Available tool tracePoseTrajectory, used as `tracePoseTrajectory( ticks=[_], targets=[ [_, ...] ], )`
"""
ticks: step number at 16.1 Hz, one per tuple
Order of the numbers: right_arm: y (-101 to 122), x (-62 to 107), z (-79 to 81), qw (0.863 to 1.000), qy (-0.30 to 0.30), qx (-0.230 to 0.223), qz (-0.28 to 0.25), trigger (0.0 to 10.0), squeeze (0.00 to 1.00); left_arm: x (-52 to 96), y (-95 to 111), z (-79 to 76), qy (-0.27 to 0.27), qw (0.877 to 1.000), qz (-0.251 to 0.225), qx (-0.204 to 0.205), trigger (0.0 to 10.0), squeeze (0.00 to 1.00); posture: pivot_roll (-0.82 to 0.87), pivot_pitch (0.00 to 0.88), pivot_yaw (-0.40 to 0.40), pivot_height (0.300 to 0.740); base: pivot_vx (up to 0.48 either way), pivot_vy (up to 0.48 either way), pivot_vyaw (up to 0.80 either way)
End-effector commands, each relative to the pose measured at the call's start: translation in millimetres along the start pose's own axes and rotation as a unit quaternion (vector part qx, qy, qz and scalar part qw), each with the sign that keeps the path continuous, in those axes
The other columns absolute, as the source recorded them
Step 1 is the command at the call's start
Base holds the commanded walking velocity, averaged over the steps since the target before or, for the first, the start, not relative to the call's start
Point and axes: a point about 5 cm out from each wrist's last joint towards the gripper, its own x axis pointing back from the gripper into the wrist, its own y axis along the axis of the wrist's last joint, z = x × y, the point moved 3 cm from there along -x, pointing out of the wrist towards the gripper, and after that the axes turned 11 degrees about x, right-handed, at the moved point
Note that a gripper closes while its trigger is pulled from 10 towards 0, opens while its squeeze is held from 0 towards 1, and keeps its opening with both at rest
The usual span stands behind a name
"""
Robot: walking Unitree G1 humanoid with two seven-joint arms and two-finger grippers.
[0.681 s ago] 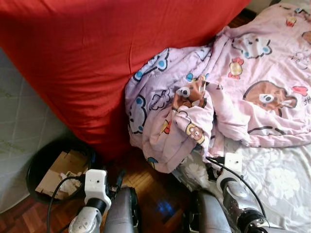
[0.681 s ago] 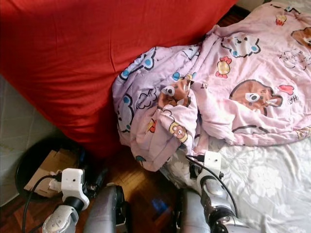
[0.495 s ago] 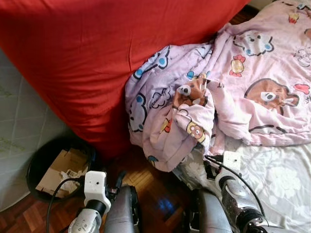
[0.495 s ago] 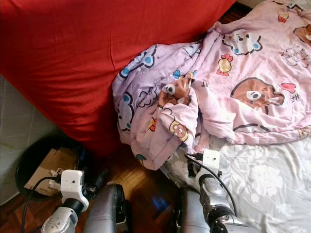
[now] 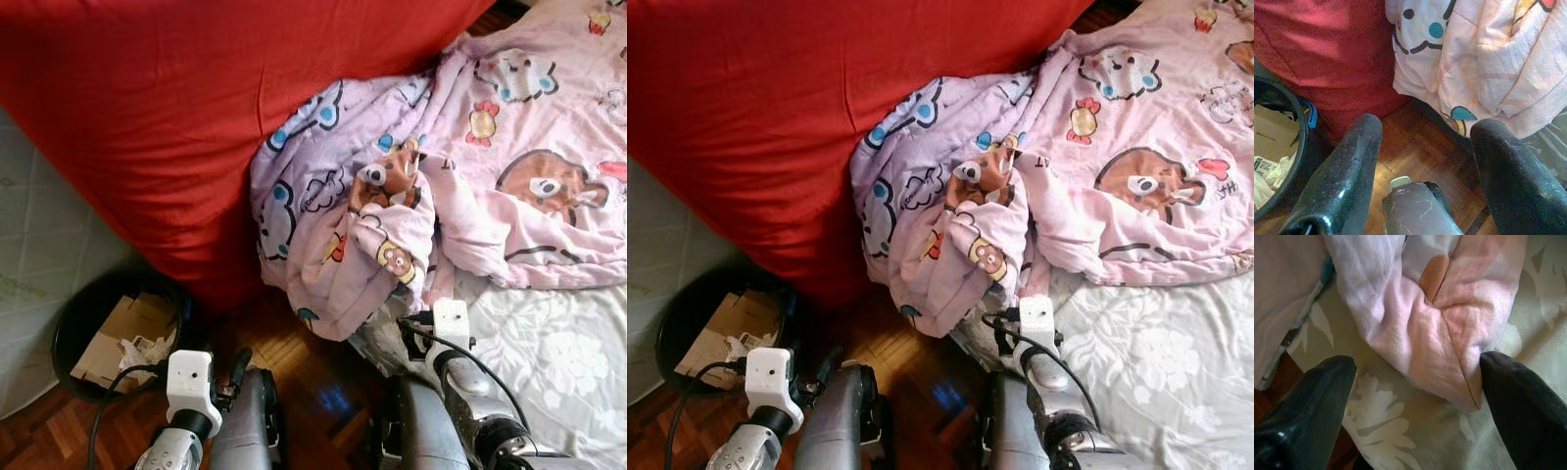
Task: Clean up the room
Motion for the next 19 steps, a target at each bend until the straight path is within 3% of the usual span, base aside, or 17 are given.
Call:
tracePoseTrajectory(
  ticks=[1, 2, 19],
  targets=[
    [-13.2, 3.3, 4.9, 1.0, 0.007, 0.004, 0.022, 10.0, 0.0, 8.7, -10.6, 1.1, 0.007, 1.0, 0.025, 0.005, 10.0, 0.0, 0.12, 0.37, 0.046, 0.633, 0.0, 0.0, 0.0],
    [-12.1, 3.0, 5.0, 1.0, 0.005, 0.009, 0.019, 0.0, 0.0, 11.3, -11.6, 1.2, 0.01, 1.0, 0.028, 0.006, 10.0, 0.0, 0.12, 0.373, 0.046, 0.633, 0.0, 0.0, 0.0],
    [-12.9, 3.4, 4.4, 1.0, -0.012, 0.013, 0.021, 0.0, 0.0, 16.9, -11.7, -5.8, 0.007, 0.999, 0.035, 0.011, 10.0, 0.0, 0.12, 0.378, 0.048, 0.633, 0.0, 0.0, 0.0]
  ],
)
